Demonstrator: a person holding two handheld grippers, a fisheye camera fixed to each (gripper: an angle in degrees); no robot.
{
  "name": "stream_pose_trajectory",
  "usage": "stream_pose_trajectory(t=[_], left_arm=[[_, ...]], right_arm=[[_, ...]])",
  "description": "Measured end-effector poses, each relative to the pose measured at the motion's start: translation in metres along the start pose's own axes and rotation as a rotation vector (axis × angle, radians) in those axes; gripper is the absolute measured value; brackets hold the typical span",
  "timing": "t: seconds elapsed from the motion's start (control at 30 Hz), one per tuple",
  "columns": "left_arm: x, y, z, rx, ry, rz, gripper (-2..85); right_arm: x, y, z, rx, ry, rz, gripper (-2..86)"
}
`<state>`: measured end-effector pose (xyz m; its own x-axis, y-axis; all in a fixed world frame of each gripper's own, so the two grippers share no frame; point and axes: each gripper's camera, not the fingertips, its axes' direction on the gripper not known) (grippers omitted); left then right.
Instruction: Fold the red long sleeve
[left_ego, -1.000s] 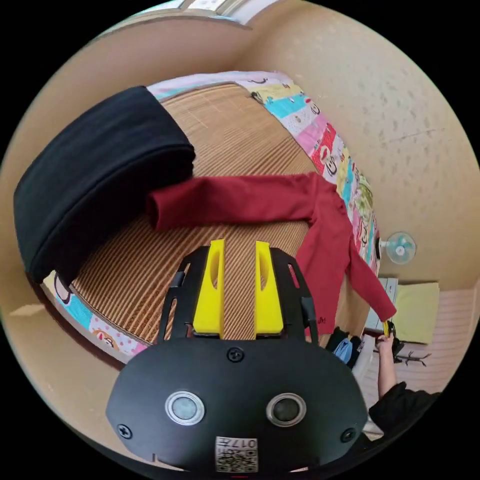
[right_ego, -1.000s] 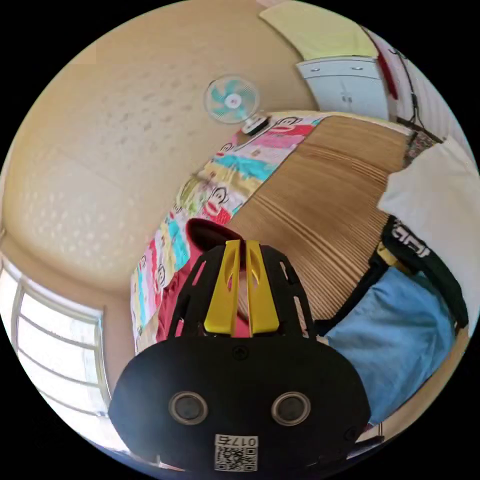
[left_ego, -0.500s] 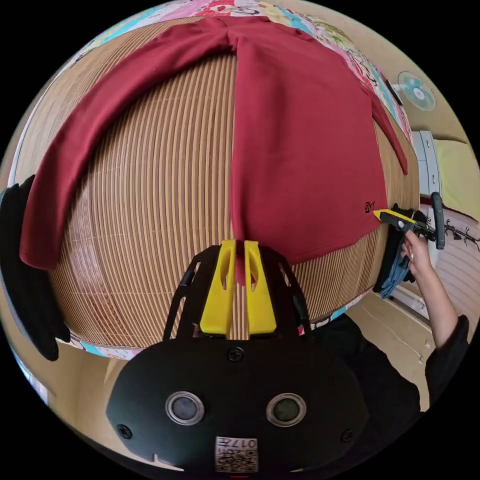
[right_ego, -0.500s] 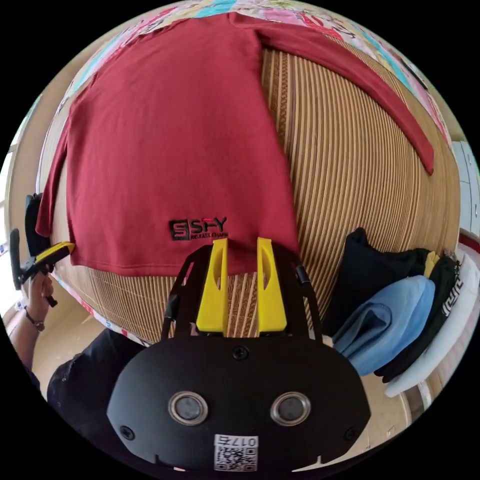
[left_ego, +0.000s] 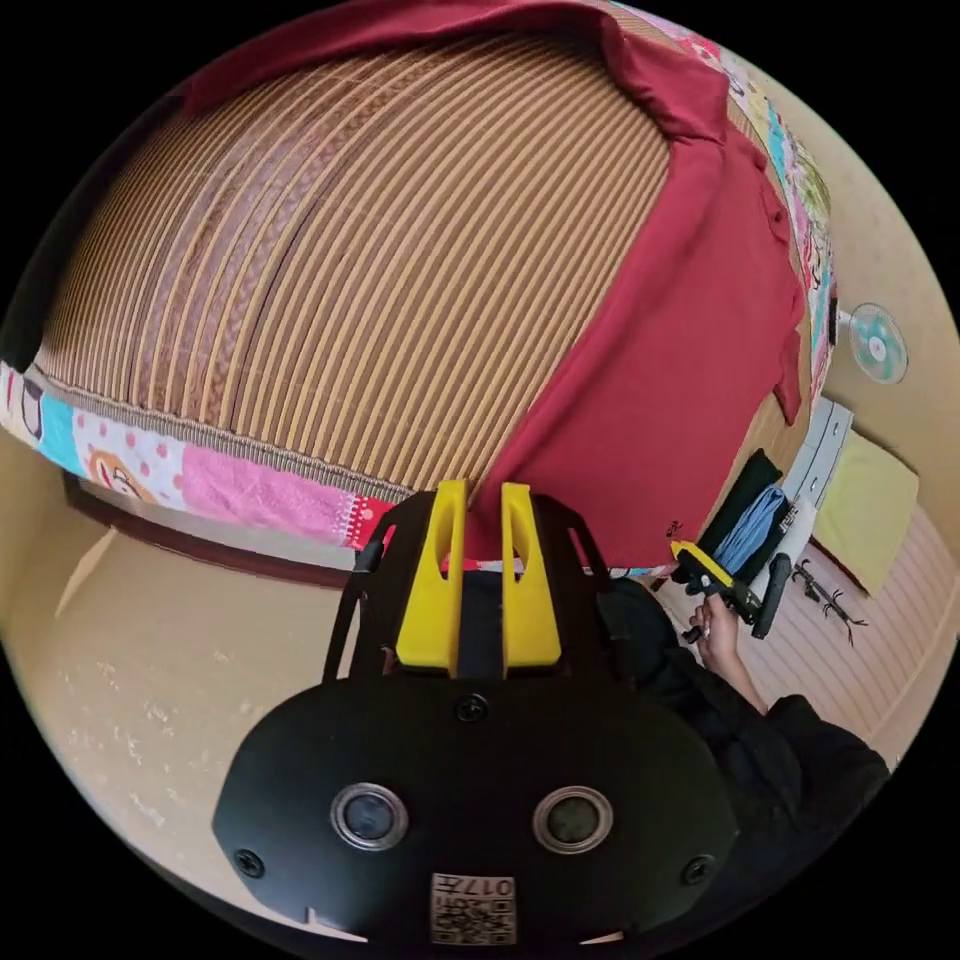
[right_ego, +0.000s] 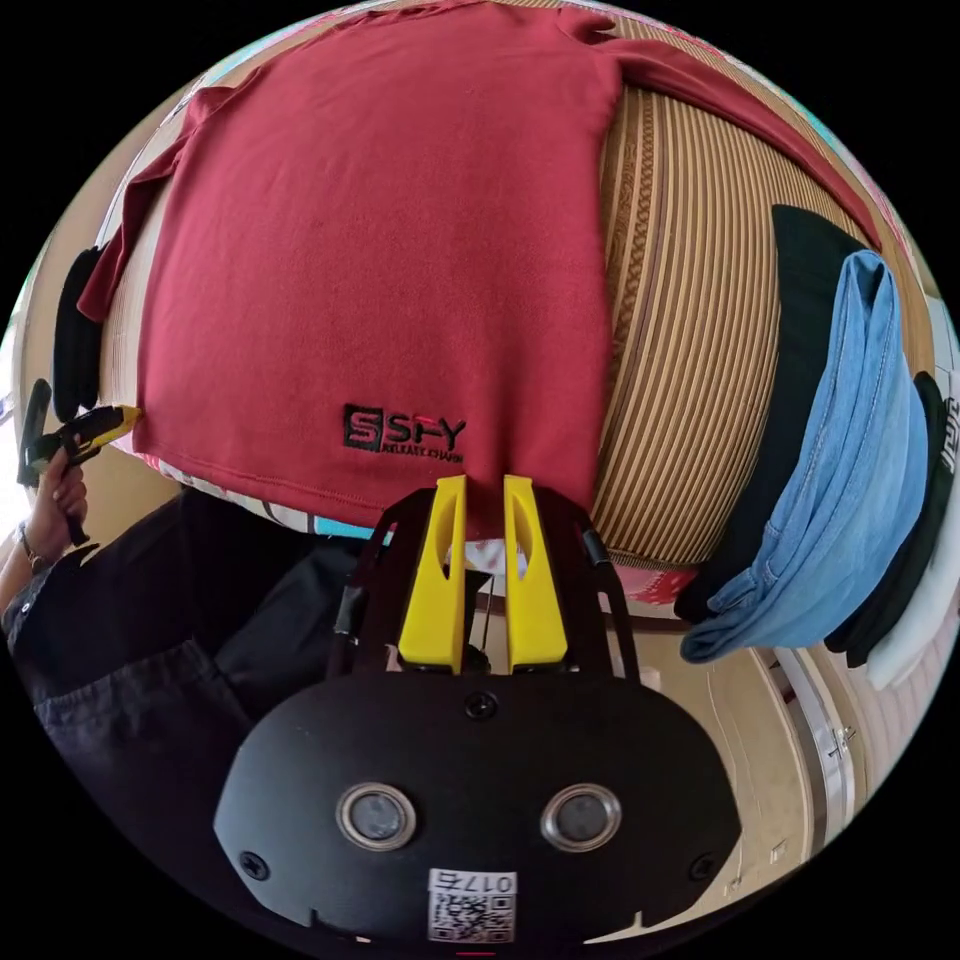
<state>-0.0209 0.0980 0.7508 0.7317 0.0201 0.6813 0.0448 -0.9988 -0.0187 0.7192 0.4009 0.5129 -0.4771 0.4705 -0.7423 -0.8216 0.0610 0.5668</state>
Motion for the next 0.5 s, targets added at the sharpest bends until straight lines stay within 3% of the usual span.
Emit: stream_pose_trajectory(t=[0.07,0.13,0.33,0.4,0.5], left_arm=[[-0.024,0.000,-0.031,0.127,0.174,-0.087,7.5],[-0.057,-0.009,-0.070,0.323,0.475,-0.213,9.9],[-0.093,-0.079,-0.072,0.534,1.260,-0.491,17.1],[-0.091,-0.098,-0.069,0.558,1.312,-0.590,17.3],[-0.089,-0.118,-0.066,0.588,1.243,-0.709,16.7]], right_arm=[[0.001,0.002,0.000,-0.018,0.006,-0.006,6.8],[0.004,0.000,0.001,-0.040,0.011,-0.013,6.8],[0.028,-0.008,0.000,-0.112,-0.065,0.074,7.1],[0.035,-0.004,-0.002,-0.114,-0.081,0.086,7.1],[0.038,0.001,-0.005,-0.110,-0.087,0.086,7.1]])
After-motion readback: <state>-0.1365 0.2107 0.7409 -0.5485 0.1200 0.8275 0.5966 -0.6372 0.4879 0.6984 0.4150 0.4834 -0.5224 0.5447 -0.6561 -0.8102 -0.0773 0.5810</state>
